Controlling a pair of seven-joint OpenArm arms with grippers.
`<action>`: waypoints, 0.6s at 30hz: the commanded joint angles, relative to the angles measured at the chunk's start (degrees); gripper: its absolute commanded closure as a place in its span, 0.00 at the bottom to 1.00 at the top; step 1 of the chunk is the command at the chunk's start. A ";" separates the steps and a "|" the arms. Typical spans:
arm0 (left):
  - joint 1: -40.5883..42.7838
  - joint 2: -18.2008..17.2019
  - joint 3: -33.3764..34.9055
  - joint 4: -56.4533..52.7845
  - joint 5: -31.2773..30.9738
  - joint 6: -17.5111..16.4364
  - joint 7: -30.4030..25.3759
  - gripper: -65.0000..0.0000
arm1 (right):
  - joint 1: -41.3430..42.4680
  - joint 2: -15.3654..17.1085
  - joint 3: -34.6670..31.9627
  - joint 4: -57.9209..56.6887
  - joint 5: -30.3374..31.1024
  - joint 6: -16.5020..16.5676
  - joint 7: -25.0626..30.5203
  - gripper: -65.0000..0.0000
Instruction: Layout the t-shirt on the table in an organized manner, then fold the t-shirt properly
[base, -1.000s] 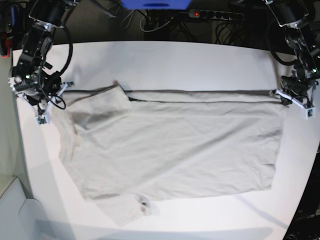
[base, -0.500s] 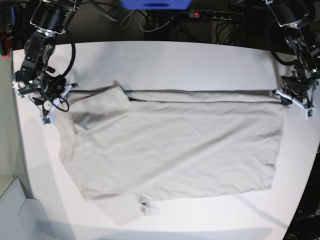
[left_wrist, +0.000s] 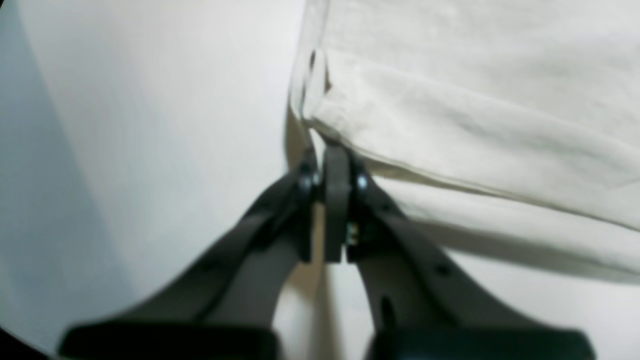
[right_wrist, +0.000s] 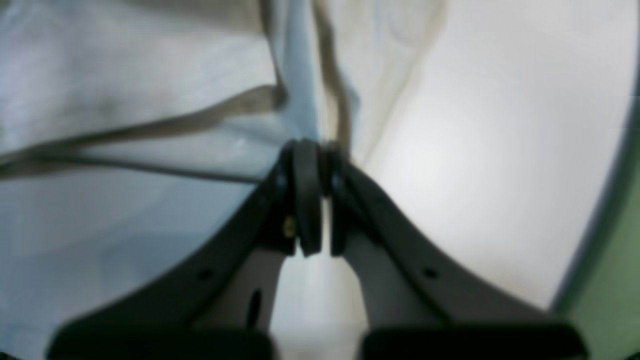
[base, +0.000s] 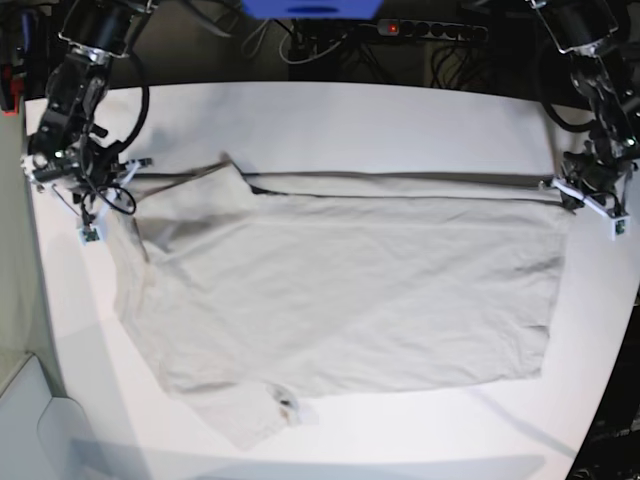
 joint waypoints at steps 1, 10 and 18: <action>0.18 -1.33 -0.44 2.90 -0.29 -0.13 -0.81 1.00 | 0.28 0.92 0.06 2.84 -0.03 0.66 0.71 1.00; 0.79 -1.07 -0.44 13.18 -0.20 -0.13 4.37 1.00 | -0.42 0.92 0.06 10.40 -0.03 0.66 0.71 1.00; -4.48 -1.42 -0.35 10.90 0.24 -0.04 4.55 1.00 | 4.15 3.03 -1.96 9.08 -0.12 0.66 0.71 1.00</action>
